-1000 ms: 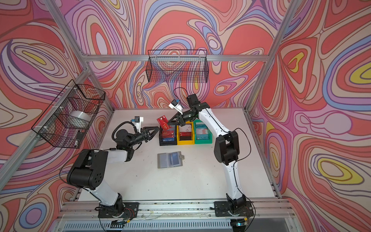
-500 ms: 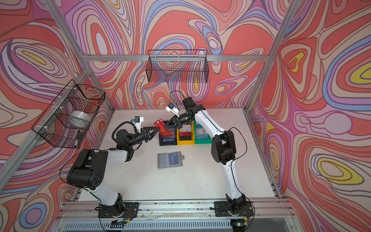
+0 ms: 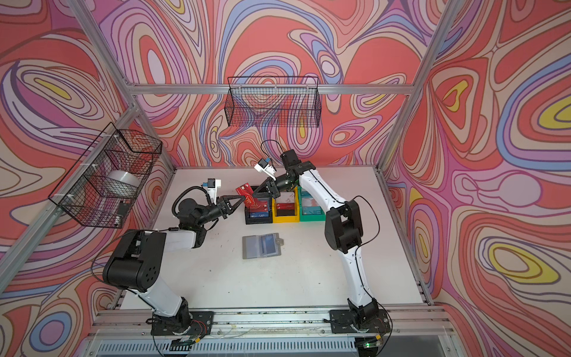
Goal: Take the credit cards out of the card holder
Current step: Place the credit card in the storage box.
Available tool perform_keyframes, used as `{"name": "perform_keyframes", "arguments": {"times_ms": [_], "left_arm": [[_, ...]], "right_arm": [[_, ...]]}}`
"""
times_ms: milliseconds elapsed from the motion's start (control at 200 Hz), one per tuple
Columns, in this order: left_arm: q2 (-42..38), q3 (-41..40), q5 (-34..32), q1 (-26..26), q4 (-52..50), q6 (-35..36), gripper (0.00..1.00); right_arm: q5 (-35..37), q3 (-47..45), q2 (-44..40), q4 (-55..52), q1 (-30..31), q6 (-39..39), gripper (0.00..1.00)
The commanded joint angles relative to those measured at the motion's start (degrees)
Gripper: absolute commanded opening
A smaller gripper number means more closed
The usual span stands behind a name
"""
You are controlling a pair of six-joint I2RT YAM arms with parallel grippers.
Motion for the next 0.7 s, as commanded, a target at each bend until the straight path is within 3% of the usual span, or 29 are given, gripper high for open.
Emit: {"name": "perform_keyframes", "arguments": {"times_ms": [0,265,491,696], "left_arm": [[1.28,1.81,0.3,0.3,3.94,-1.43,0.01],[1.03,1.73,0.36,0.3,3.85,-2.08,0.0],[1.64,2.05,0.01,0.34,2.62,-3.39,0.0],[0.48,1.92,-2.09,0.3,-3.17,-1.52,0.0]], "right_arm": [[-1.33,-0.56,1.25,-0.4,0.46,0.0,0.0],[2.06,-0.69,1.39,1.58,0.46,2.1,0.0],[9.7,-2.39,-0.76,2.31,-0.05,1.32,0.14],[10.63,-7.82,-4.84,9.85,-2.24,5.51,0.23]]}}
